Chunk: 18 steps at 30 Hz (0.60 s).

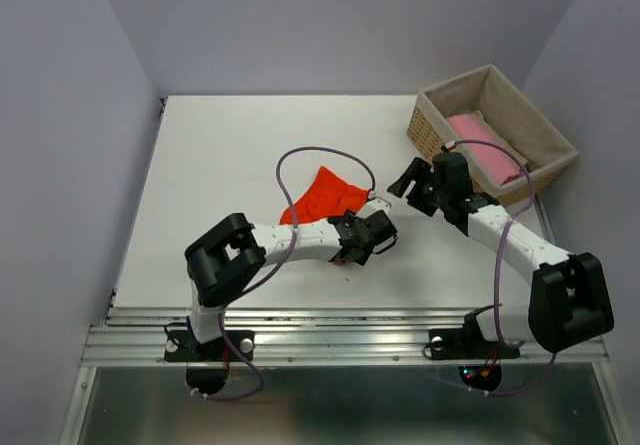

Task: Roll the t-shirts
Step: Roll the T-shirt to the center of the board.

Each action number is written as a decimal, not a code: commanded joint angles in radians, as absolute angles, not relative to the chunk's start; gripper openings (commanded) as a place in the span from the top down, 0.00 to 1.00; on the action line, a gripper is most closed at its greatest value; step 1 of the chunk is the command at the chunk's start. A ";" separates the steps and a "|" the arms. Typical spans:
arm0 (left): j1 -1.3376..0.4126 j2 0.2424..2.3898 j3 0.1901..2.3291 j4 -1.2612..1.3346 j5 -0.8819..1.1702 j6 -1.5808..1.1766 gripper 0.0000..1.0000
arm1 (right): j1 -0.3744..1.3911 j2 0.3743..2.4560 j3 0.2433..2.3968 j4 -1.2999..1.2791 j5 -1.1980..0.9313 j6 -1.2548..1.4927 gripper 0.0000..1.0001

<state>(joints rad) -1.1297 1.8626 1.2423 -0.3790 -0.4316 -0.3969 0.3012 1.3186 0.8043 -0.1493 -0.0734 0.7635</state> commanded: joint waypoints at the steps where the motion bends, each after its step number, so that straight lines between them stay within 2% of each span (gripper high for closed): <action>1: -1.080 1.848 1.180 -0.327 -0.416 -0.391 0.41 | 0.295 1.298 0.790 -0.135 -0.090 0.764 0.25; 5: -1.051 1.842 1.149 -0.275 -0.333 -0.357 0.51 | 0.295 1.305 0.770 -0.132 -0.124 0.761 0.25; 8: -1.028 1.818 1.121 -0.232 -0.272 -0.333 0.71 | 0.295 1.313 0.753 -0.108 -0.172 0.747 0.19; 9: -1.020 1.809 1.114 -0.223 -0.223 -0.328 0.88 | 0.295 1.315 0.746 -0.091 -0.222 0.742 0.17; 10: -1.006 1.784 1.097 -0.201 -0.195 -0.318 0.97 | 0.295 1.315 0.723 -0.051 -0.248 0.747 0.14; 11: -0.999 1.770 1.089 -0.193 -0.167 -0.313 1.00 | 0.295 1.316 0.709 -0.031 -0.268 0.759 0.13; 18: -0.894 1.628 0.993 -0.094 0.121 -0.285 1.00 | 0.316 1.364 0.608 0.168 -0.373 0.860 0.02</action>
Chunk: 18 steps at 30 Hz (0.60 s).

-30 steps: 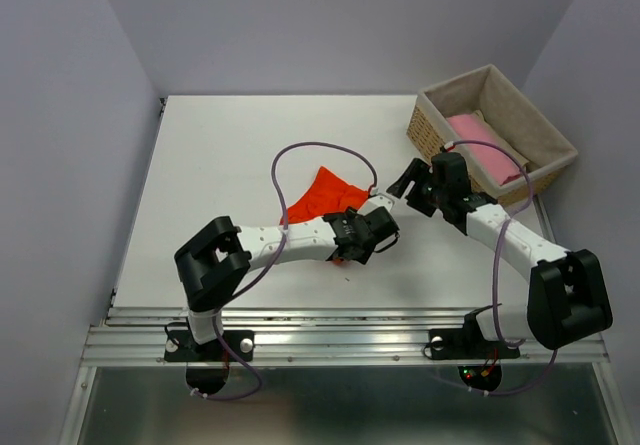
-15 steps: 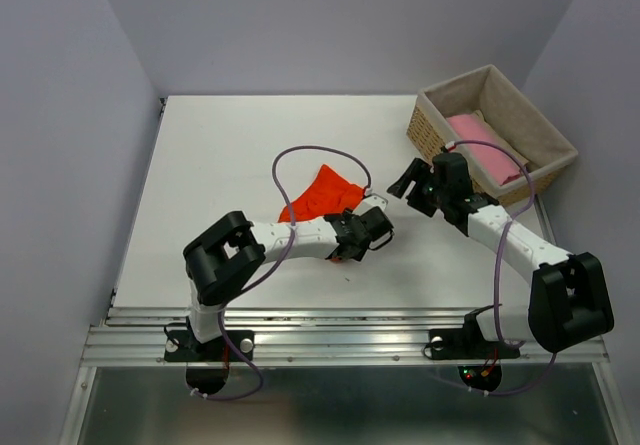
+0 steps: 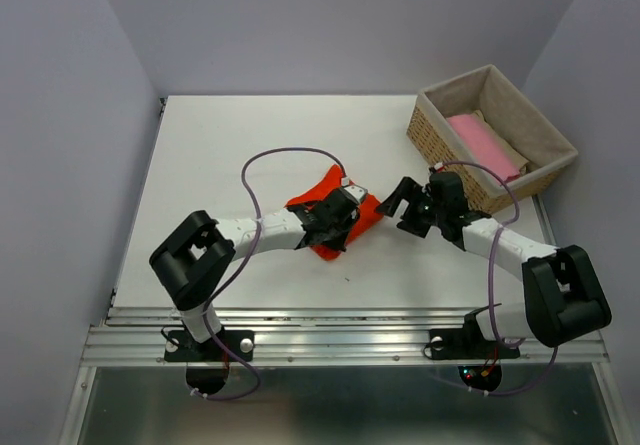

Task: Roll the t-shirts
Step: Roll the T-shirt to the center of the board.

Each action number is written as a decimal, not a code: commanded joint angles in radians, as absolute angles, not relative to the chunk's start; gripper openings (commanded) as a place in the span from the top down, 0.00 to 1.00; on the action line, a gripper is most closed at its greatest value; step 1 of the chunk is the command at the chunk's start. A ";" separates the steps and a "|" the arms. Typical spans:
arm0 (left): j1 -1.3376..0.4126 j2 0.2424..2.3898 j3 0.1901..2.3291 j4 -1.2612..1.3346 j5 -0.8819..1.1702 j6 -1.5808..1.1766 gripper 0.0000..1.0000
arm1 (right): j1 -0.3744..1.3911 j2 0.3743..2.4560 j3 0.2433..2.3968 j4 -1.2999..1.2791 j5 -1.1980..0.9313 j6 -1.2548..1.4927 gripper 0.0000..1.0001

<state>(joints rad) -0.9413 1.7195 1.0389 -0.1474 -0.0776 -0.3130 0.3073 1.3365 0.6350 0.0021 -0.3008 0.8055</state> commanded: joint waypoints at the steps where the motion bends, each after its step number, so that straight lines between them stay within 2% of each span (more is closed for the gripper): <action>1: -0.882 1.617 0.985 -0.084 0.145 -0.285 1.00 | 0.328 1.377 0.588 0.226 -0.380 0.871 0.01; 6: -0.838 1.582 0.953 -0.054 0.247 -0.279 1.00 | 0.373 1.483 0.581 0.343 -0.431 0.939 0.00; 14: -0.831 1.588 0.943 -0.041 0.284 -0.282 1.00 | 0.462 1.598 0.574 0.538 -0.434 1.078 0.02; 15: -0.831 1.588 0.943 -0.040 0.287 -0.281 1.00 | 0.462 1.608 0.577 0.548 -0.425 1.086 0.04; 18: -0.831 1.577 0.946 -0.043 0.285 -0.278 1.00 | 0.471 1.632 0.591 0.558 -0.405 1.101 0.22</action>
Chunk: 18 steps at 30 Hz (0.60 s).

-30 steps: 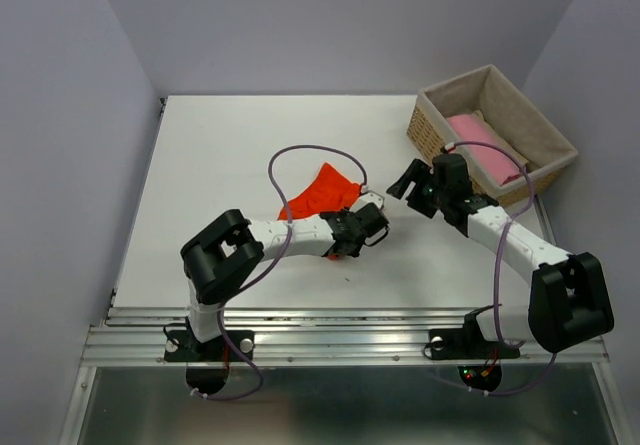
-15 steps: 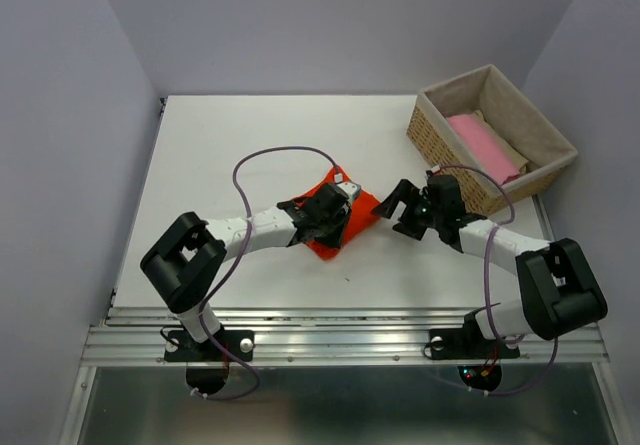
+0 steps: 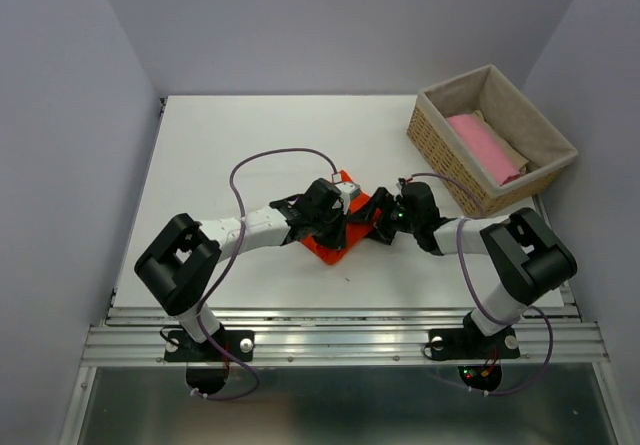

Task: Roll the t-shirts
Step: Roll the T-shirt to the center of the board.

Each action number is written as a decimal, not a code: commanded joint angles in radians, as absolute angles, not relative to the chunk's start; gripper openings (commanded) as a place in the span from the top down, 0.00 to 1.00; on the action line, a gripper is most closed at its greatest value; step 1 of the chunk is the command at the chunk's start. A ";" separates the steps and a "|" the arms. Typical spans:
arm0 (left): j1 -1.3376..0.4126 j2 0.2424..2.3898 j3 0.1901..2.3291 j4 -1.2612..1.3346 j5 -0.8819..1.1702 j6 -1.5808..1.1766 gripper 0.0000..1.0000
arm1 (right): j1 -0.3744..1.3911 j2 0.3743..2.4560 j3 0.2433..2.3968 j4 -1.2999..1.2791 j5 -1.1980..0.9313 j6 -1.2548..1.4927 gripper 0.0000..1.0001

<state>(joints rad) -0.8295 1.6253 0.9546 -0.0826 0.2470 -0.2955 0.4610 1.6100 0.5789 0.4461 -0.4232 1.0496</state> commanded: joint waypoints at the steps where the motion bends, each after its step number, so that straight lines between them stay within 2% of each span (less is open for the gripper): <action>1: -0.831 1.569 0.948 -0.049 0.282 -0.276 1.00 | 0.471 1.638 0.601 0.554 -0.399 1.104 0.39; 4: -0.831 1.552 0.956 -0.080 0.253 -0.272 0.97 | 0.471 1.638 0.621 0.531 -0.388 1.101 0.69; 5: -0.831 1.548 0.962 -0.093 0.235 -0.270 0.75 | 0.471 1.637 0.635 0.511 -0.388 1.098 0.85; 7: -0.841 1.525 0.974 -0.132 0.203 -0.267 0.51 | 0.471 1.620 0.646 0.467 -0.387 1.089 0.99; 9: -0.853 1.503 0.979 -0.153 0.151 -0.261 0.33 | 0.471 1.605 0.663 0.425 -0.373 1.082 0.99; 10: -0.867 1.487 0.988 -0.181 0.129 -0.258 0.31 | 0.471 1.591 0.667 0.388 -0.370 1.075 0.99; 18: -0.994 1.430 1.006 -0.230 -0.181 -0.216 0.26 | 0.471 1.549 0.676 0.313 -0.362 1.085 0.99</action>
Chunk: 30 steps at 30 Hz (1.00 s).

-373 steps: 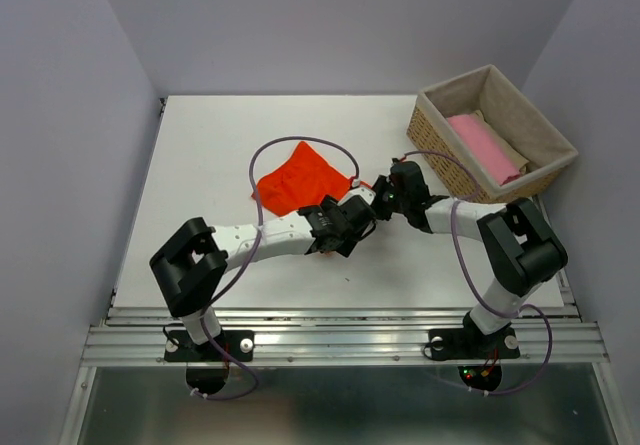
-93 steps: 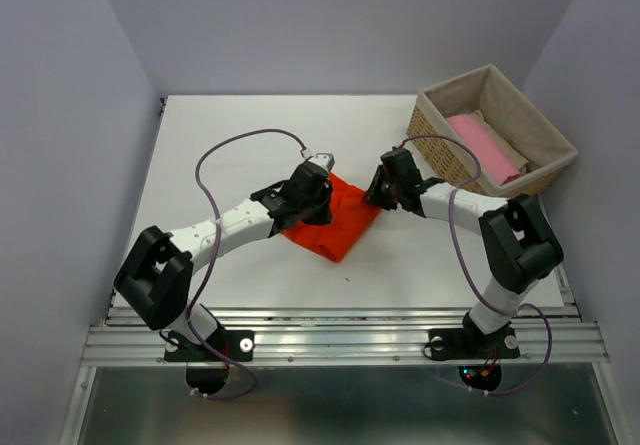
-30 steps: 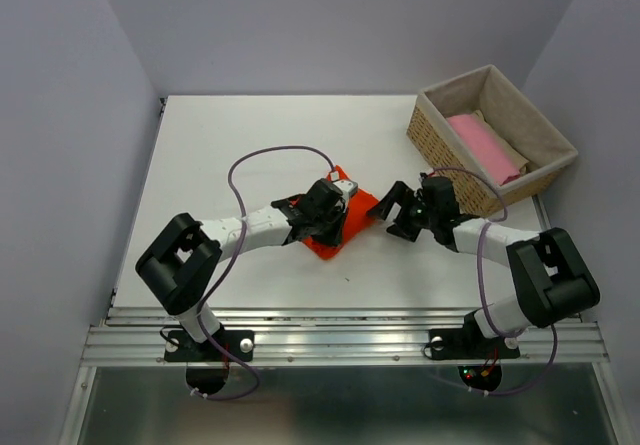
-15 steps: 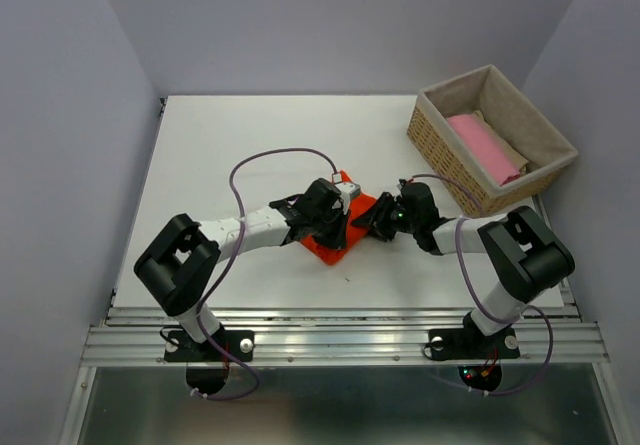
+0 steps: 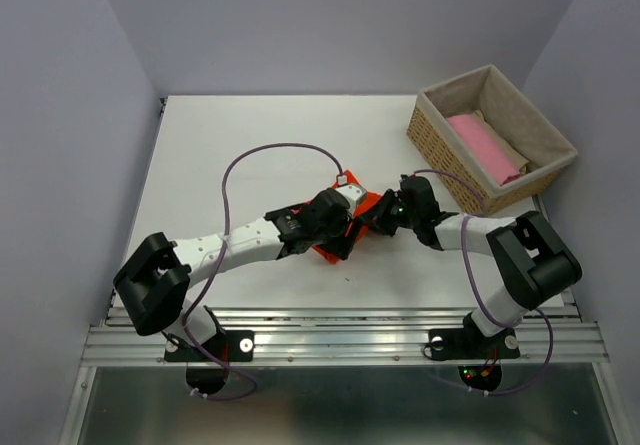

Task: Roll the t-shirts
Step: Roll the T-shirt to the center of the board.

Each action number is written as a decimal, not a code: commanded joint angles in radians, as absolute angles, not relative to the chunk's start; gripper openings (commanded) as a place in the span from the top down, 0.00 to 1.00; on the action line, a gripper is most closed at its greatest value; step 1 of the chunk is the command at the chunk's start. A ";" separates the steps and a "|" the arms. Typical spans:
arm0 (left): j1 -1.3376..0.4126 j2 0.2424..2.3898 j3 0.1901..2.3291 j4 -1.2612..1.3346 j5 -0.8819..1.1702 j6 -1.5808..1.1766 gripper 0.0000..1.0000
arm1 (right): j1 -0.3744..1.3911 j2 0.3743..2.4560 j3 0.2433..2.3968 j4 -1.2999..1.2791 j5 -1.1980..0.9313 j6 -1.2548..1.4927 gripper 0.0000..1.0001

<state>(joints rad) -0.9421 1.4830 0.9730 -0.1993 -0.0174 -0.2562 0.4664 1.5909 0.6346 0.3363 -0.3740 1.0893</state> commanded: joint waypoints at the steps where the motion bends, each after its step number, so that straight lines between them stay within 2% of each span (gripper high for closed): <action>1: -1.003 1.425 1.002 -0.221 -0.193 -0.212 0.25 | 0.471 1.548 0.678 0.305 -0.362 1.085 0.99; 7: -1.106 1.419 0.982 -0.177 -0.377 -0.147 0.24 | 0.471 1.537 0.689 0.291 -0.365 1.085 0.99; 14: -1.121 1.506 1.057 -0.267 -0.410 -0.158 0.24 | 0.471 1.537 0.693 0.287 -0.370 1.088 0.99; 30: -1.161 1.652 1.055 -0.222 -0.448 -0.166 0.22 | 0.471 1.534 0.698 0.287 -0.373 1.094 0.99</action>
